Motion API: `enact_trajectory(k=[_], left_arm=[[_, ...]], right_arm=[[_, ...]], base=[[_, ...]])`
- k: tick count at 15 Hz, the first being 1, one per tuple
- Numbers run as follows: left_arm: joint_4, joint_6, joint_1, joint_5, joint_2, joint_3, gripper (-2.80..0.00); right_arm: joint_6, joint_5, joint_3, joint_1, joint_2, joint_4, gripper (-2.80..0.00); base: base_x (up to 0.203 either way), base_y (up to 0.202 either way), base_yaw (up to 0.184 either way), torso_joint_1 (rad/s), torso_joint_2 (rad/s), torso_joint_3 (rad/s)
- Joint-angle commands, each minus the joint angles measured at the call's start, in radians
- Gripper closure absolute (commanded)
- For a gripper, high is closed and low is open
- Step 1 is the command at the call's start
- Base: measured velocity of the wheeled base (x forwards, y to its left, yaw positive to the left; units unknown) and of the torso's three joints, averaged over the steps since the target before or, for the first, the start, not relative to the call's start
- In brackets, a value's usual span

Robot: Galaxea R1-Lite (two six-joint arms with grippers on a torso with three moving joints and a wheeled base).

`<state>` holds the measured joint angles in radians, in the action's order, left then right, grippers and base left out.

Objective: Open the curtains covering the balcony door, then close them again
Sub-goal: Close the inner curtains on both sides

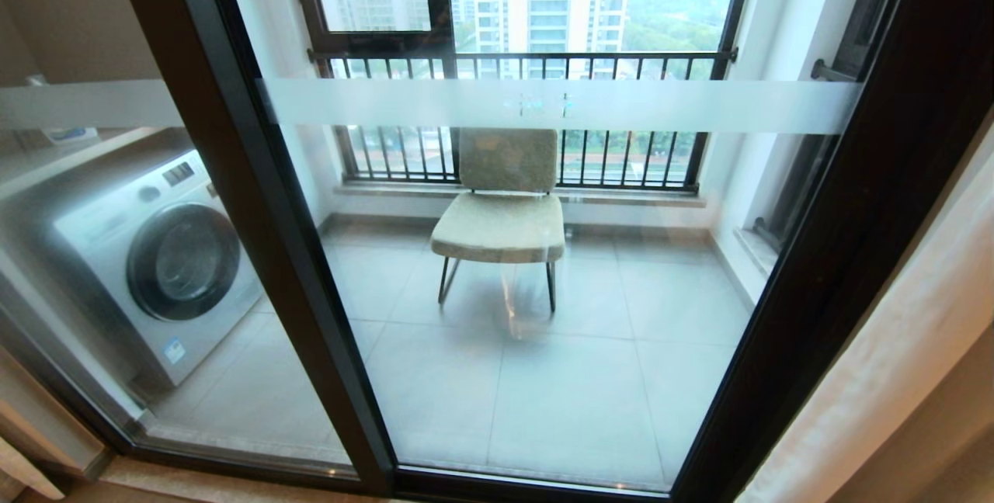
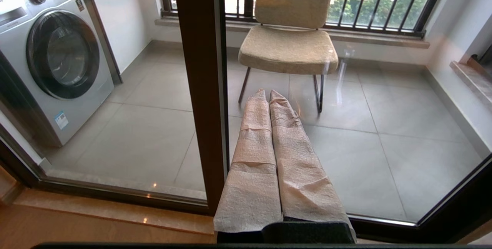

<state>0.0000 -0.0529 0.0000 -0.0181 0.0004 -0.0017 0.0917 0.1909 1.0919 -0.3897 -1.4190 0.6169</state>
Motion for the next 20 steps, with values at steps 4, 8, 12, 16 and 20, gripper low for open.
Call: enact_trajectory(k=[4,8,12,16,20], left_arm=[[0.0,-0.001,0.0,0.0,0.0,0.0,0.0],[0.0,-0.001,0.0,0.0,0.0,0.0,0.0],[0.0,-0.001,0.0,0.0,0.0,0.0,0.0],[0.0,-0.001,0.0,0.0,0.0,0.0,0.0],[0.0,-0.001,0.0,0.0,0.0,0.0,0.0]], right_arm=[[0.002,0.002,-0.009,0.1,0.007,-0.004,0.0],[0.0,-0.024,-0.048,0.193,0.008,-0.025,0.0],[-0.001,-0.064,-0.055,0.242,0.001,-0.017,0.0],[-0.001,-0.077,-0.028,0.238,-0.002,-0.025,0.0],[-0.031,-0.086,-0.019,0.239,-0.001,-0.026,0.0]], base=[[0.0,0.0,0.0,0.0,0.0,0.0],[0.0,0.0,0.0,0.0,0.0,0.0],[0.0,0.0,0.0,0.0,0.0,0.0],[0.0,0.0,0.0,0.0,0.0,0.0],[0.0,0.0,0.0,0.0,0.0,0.0]])
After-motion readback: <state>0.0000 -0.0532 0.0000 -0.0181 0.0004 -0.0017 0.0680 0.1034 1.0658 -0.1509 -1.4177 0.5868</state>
